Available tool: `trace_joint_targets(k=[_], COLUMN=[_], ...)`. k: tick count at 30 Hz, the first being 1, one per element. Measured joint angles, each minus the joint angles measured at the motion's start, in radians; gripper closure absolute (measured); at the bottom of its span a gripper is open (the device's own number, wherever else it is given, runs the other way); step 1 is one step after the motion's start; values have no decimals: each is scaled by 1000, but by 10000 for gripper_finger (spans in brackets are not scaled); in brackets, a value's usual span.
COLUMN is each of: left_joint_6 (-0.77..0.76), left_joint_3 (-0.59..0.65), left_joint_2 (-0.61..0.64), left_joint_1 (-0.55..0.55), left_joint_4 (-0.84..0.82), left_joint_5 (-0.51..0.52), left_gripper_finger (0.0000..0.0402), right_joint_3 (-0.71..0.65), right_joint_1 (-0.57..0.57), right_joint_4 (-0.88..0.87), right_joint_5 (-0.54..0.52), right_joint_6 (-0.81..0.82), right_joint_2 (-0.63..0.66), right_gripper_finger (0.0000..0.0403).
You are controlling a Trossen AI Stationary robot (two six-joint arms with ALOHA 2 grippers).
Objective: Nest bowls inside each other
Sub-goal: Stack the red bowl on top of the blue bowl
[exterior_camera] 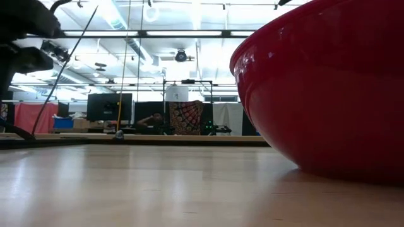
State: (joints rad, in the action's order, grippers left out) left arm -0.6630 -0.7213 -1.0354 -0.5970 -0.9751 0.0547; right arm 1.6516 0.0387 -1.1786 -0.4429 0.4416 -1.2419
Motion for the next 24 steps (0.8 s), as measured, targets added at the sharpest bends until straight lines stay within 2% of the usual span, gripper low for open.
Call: trace_joint_targets(k=[4,9,18,24], left_joint_6=[17,-4,-74,-5], left_joint_3=[40,95,100,100], left_joint_2=[-5,-5,-4,-5], left_joint_1=[-2,-2,-2,-17], left_joint_4=[15,37,46,53], left_joint_5=[-5,-84,-117,-155], left_gripper_finger=[244,244,244,244], right_joint_3=[0,0,0,0], right_joint_1=[0,0,0,0], right_joint_4=[0,0,0,0], right_joint_5=[17,23,25,21], right_joint_6=[0,0,0,0], right_joint_2=[0,0,0,0], right_gripper_finger=[244,244,244,244])
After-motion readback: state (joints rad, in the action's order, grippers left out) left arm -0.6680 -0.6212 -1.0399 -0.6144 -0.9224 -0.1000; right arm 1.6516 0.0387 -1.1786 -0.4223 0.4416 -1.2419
